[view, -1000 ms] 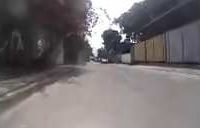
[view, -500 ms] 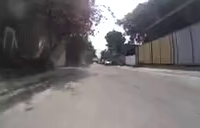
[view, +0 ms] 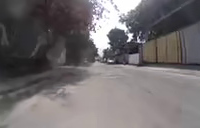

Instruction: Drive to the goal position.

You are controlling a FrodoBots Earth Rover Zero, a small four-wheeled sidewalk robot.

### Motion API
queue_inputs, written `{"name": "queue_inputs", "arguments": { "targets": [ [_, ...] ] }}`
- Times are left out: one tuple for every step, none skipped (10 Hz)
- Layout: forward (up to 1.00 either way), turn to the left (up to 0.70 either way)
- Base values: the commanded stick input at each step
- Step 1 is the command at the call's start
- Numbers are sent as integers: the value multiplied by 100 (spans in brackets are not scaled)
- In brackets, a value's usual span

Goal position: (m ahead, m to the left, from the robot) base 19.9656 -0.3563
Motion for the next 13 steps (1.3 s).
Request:
{"name": "queue_inputs", "arguments": {
  "targets": [
    [100,-3],
    [100,-3],
    [100,-3],
    [100,-3],
    [100,-3],
    [100,-3],
    [100,-3],
    [100,-3],
    [100,-3],
    [100,-4],
    [100,-4],
    [100,-4],
    [100,-4]
  ]
}}
